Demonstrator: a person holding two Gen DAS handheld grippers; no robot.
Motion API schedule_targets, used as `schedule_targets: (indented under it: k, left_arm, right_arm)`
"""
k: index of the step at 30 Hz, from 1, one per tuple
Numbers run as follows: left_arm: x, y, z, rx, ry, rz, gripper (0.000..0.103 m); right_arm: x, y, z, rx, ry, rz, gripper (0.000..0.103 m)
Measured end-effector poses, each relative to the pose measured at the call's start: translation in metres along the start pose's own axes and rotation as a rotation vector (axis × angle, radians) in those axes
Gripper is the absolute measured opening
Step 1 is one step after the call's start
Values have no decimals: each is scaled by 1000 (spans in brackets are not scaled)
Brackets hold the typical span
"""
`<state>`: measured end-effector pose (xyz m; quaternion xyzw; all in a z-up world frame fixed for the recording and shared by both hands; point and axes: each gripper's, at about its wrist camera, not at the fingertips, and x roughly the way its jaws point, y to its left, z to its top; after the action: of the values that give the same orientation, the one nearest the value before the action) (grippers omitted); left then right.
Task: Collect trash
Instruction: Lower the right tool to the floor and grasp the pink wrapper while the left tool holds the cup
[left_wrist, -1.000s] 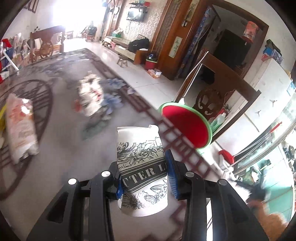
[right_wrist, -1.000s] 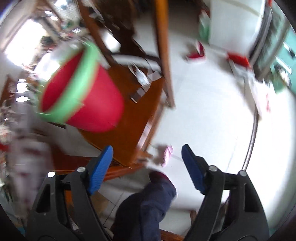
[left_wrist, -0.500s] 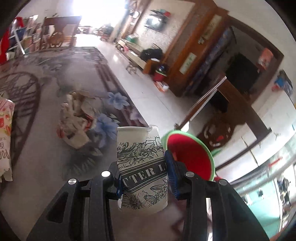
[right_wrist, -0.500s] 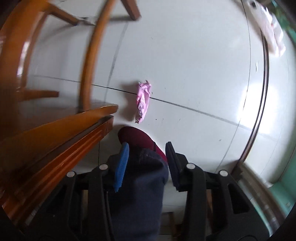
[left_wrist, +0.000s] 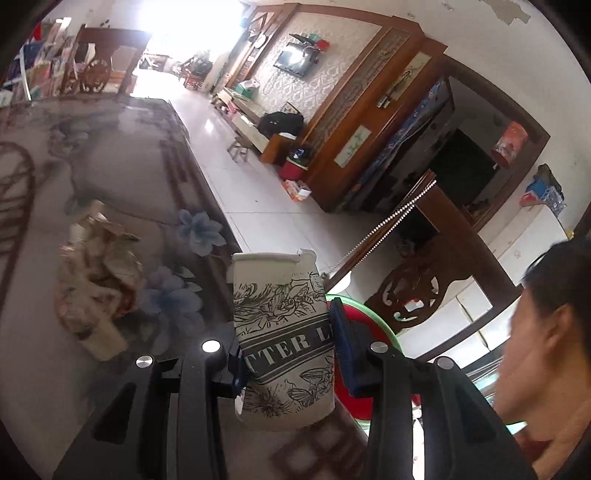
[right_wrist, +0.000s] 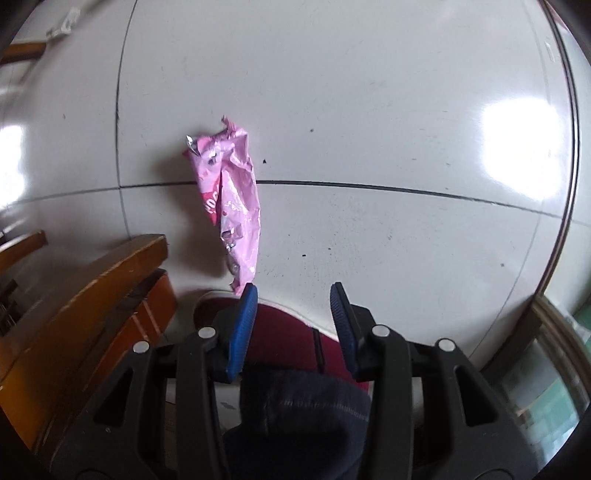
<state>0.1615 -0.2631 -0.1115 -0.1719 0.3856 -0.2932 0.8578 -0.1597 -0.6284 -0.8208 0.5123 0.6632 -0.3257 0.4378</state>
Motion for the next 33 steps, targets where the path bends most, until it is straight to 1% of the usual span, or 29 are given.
schedule_targets:
  k: [4,5,6,9,12,14,15,16,19,23,24,25,26,27,28,30,33]
  left_arm:
    - [14,7,-1,-46,27,-42,35]
    - [15,8,1,-59,27,-51,35]
    - [15,9,2,-66,25,-56,35]
    - [16,11,8,-65,19,-47,35]
    - [18,12,7,-48,24,-33,35]
    - [18,13,5,-46,27,-35,35]
    - [19,14,4,-43,31,-34,35]
    - [20,14,3,-40,35,-32,35]
    - [21,15,2,-36,46,-36,35]
    - [19,15,3,-27,46,-58,35]
    - [19,16,2,-25,44,-63,35]
    - [18,15,2,-20,42,-69,35]
    - [18,15,0,-18,42,-74,36]
    - [19,16,-1,-18,46,-80,35]
    - [19,16,-2,-17,49,-81,35]
    - [19,17,-3,-17,55,-83,35]
    - [22,17,-2,-20,63,-91,35]
  right_arm:
    - [31,9,7,-24,37,-2,40]
    - [37,10,7,-21,42,7,37]
    - [43,11,8,-20,48,17,37]
    - [55,20,8,-37,53,13,37]
    - [65,26,8,-52,54,8,37]
    - [71,31,10,-67,73,13,23]
    - [73,32,12,-72,83,21,4]
    - [73,33,12,-77,88,32,1]
    - [58,31,15,-60,44,80,1]
    - [34,9,15,79,2,187,1]
    - [30,1,16,140,6,212,3]
    - [32,-4,19,184,31,255,21]
    - [37,-9,22,215,71,282,36]
    - [38,-10,23,223,79,266,52]
    - [38,-10,24,218,70,246,52]
    - [38,-7,28,208,50,243,53]
    - [48,-3,32,201,44,214,60]
